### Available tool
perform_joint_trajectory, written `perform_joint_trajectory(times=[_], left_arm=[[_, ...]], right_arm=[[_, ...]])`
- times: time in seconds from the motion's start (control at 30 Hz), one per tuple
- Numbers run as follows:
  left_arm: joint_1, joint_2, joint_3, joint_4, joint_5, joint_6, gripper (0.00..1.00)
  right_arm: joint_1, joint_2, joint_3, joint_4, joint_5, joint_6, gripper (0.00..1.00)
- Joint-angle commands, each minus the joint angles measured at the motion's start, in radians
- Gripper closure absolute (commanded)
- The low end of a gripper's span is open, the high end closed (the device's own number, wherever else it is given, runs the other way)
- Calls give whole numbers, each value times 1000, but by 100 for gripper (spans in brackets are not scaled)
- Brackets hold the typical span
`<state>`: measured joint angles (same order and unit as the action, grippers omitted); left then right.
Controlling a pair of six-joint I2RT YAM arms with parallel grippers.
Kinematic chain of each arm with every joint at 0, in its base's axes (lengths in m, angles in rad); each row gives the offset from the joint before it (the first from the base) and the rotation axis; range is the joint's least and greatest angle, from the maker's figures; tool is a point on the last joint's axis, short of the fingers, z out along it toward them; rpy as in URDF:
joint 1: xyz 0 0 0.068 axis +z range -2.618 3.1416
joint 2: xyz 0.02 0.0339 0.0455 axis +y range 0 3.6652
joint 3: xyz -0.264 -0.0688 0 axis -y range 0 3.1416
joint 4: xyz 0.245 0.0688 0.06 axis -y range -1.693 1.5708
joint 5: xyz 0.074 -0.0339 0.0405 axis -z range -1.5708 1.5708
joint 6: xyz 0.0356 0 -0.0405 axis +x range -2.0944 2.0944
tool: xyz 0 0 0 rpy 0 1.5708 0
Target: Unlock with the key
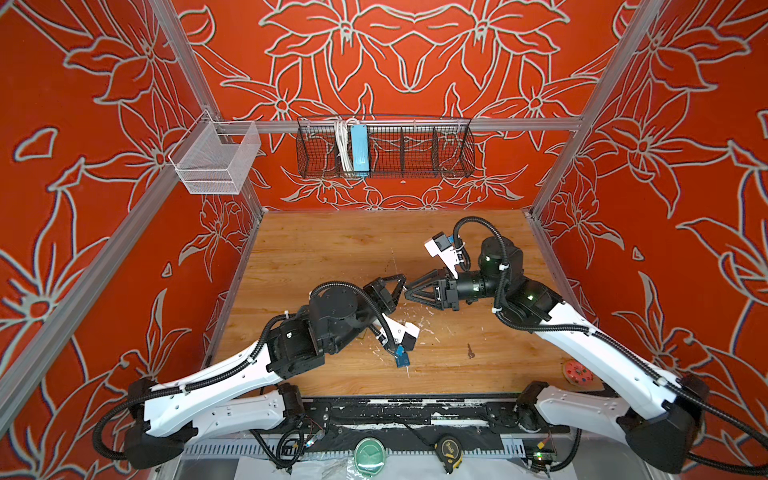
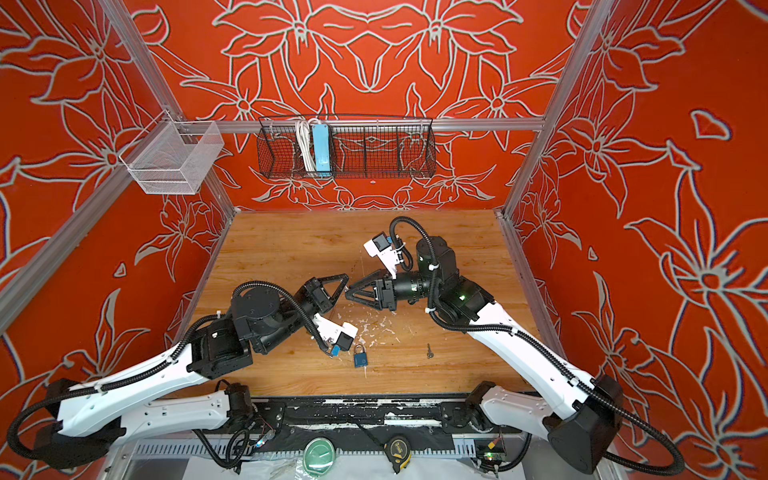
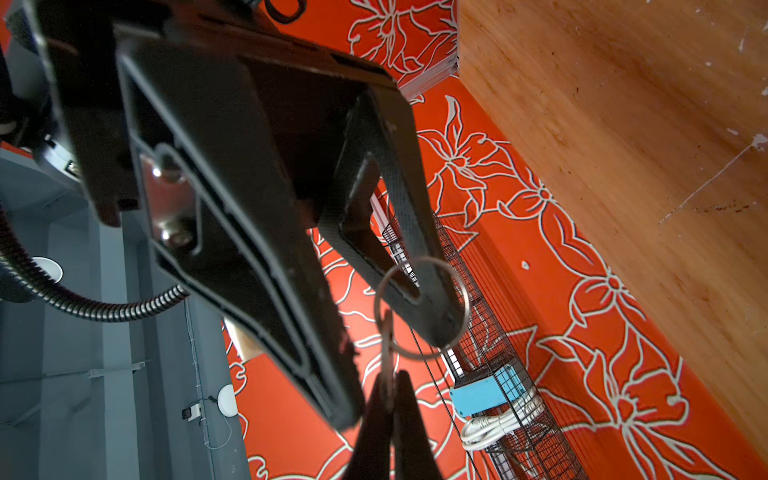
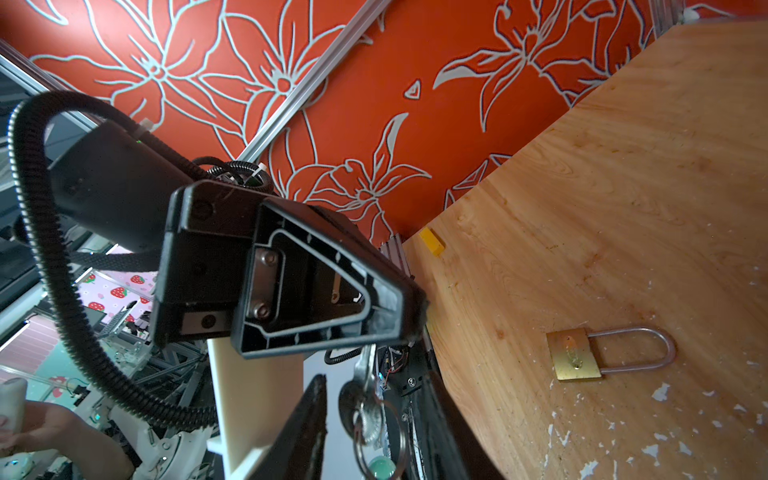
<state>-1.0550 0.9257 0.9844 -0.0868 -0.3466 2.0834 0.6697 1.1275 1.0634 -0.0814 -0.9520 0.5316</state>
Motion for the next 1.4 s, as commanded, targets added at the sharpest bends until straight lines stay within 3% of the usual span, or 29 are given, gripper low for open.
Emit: perform_joint_trajectory(times=[0.0,0.67,0.83,0.97,1.03,1.07,1.1,1.37], left_arm=[[-8,-10,23,37,-5,175,100],[-8,-23,5,46,-17,176,100],[-8,-27,3,47,-20,176,100],[-8,-25,3,44,-25,166,100],[-8,-25,2,40,-29,155,78],[-8,-27,0,39,-29,141,51],[-8,-29,-3,39,-30,132,1],[-8,-100,-37,-11,-49,-23,3]], right_arm=[[5,-19,-7,-15,-27,6,62],[16,-13,-5,0,-41,32,86],[16,-15,-3,1,-37,31,100],[16,-15,1,4,-23,32,100],[15,-17,3,3,-17,31,100],[15,-17,4,2,-10,29,100],[16,-18,7,-3,-2,26,100],[4,-38,29,-121,164,-63,100]])
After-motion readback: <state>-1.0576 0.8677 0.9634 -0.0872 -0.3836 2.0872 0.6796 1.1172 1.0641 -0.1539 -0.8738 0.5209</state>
